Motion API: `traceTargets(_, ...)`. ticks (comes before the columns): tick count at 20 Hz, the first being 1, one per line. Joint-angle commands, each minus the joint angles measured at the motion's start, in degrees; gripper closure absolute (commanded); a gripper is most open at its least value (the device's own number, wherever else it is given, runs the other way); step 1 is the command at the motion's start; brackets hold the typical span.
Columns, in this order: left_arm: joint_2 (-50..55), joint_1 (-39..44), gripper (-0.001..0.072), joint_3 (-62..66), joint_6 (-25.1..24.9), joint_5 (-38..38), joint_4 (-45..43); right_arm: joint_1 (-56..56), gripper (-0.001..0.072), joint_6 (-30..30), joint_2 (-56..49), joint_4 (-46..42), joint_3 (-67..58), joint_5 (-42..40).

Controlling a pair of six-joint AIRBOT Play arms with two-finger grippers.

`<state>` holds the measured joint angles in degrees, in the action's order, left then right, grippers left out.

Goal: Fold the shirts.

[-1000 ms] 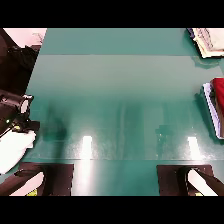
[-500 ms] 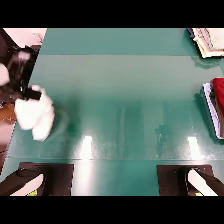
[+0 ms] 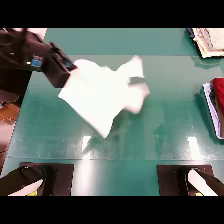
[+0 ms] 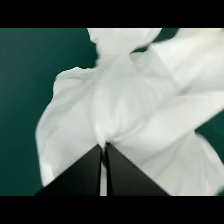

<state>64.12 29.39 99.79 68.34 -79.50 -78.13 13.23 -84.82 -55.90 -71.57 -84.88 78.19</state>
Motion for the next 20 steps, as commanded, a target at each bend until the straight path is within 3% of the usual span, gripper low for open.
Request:
traceTargets(1,6.4,1.95,0.0682,1.46,-5.55,2.23,3.06,-0.02,0.0694,-0.07,0.02,0.11,-4.42,-0.2)
traceTargets(5,17.33,0.11,0.068,1.46,-4.26,6.99,2.8,-0.02,0.0694,-0.04,0.07,0.09,-6.19,0.04)
traceTargets(6,19.26,-1.25,0.0578,1.46,-1.49,7.02,2.47,-0.02,0.0695,-0.04,0.02,0.09,-6.16,0.33)
traceTargets(7,20.68,-3.08,0.026,1.46,1.95,6.64,2.05,0.0,0.0694,-0.07,0.02,0.04,-6.16,0.63)
traceTargets(8,21.2,-5.18,0.0095,1.46,4.96,6.01,1.79,-0.02,0.0694,-0.07,0.02,0.07,-6.16,0.68)
traceTargets(12,20.22,-16.61,0.0096,1.01,12.76,-1.66,2.34,-0.02,0.0695,-0.04,0.02,0.04,-6.16,0.66)
traceTargets(14,18.84,-21.35,0.0096,-4.13,13.31,-2.27,4.9,-0.02,0.0694,-0.04,0.02,0.07,-6.14,0.66)
traceTargets(17,17.81,-23.82,0.0095,-16.52,10.45,0.48,9.49,-0.02,0.0694,-0.04,-0.02,0.02,-6.03,0.66)
traceTargets(20,17.84,-23.82,0.0095,-27.45,3.1,9.92,13.44,-0.02,0.0695,-0.07,-0.02,0.07,-6.01,0.68)
